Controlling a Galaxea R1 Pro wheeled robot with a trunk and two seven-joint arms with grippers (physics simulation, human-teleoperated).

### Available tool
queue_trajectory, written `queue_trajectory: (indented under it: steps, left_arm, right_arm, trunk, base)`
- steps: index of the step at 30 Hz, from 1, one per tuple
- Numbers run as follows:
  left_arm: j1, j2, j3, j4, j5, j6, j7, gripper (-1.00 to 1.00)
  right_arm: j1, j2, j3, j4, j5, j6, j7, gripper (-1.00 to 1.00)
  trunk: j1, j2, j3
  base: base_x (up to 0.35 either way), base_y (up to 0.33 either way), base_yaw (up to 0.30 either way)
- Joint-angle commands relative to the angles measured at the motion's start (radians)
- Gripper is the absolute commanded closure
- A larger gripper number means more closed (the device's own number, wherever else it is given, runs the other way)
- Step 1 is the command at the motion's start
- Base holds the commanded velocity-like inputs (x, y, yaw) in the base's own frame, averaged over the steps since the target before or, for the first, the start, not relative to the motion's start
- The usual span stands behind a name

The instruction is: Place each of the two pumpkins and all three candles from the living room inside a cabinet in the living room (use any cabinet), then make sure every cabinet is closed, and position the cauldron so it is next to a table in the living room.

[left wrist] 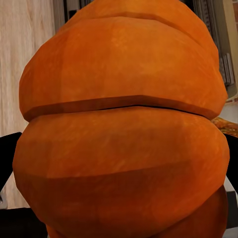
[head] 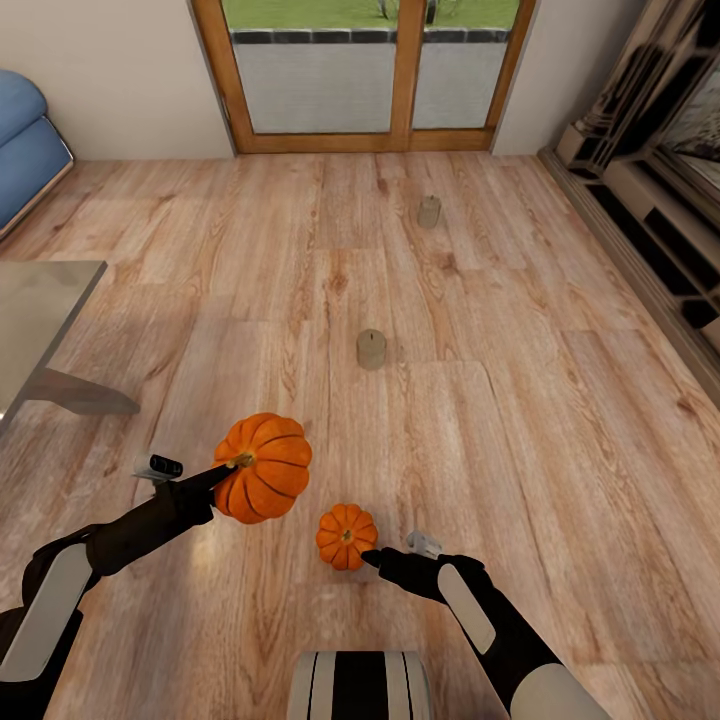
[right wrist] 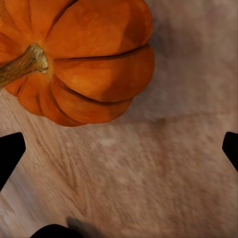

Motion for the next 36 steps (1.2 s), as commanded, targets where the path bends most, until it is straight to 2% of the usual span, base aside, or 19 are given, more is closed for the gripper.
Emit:
queue_trajectory:
  steps: [1,6,9,13,36]
  left_arm:
    - [0.0,0.0,0.0,0.0,0.0,0.004,-0.004,1.0]
    - [0.0,0.0,0.0,0.0,0.0,0.004,-0.004,1.0]
    - [0.0,0.0,0.0,0.0,0.0,0.003,-0.004,1.0]
    - [0.0,0.0,0.0,0.0,0.0,0.003,-0.004,1.0]
    - [0.0,-0.001,0.0,0.0,0.0,0.003,-0.004,1.0]
  right_arm:
    - [0.0,0.0,0.0,-0.001,-0.001,0.003,0.0,-1.0]
    - [0.0,0.0,0.0,-0.001,-0.002,0.003,0.011,-1.0]
    - [0.0,-0.001,0.0,0.0,0.004,0.007,0.096,-1.0]
    - [0.0,-0.003,0.0,0.001,0.008,0.008,0.133,-1.0]
    - [0.0,-0.012,-0.002,0.002,0.007,0.005,0.136,-1.0]
  trunk:
    - [0.0,0.0,-0.001]
    - [0.0,0.0,-0.001]
    - [0.0,0.0,-0.001]
    - [0.0,0.0,-0.001]
    - [0.0,0.0,-0.001]
  base:
    - [0.0,0.0,0.0]
    - [0.0,0.0,0.0]
    - [0.0,0.0,0.0]
    - [0.0,0.0,0.0]
    - [0.019,0.012,0.0]
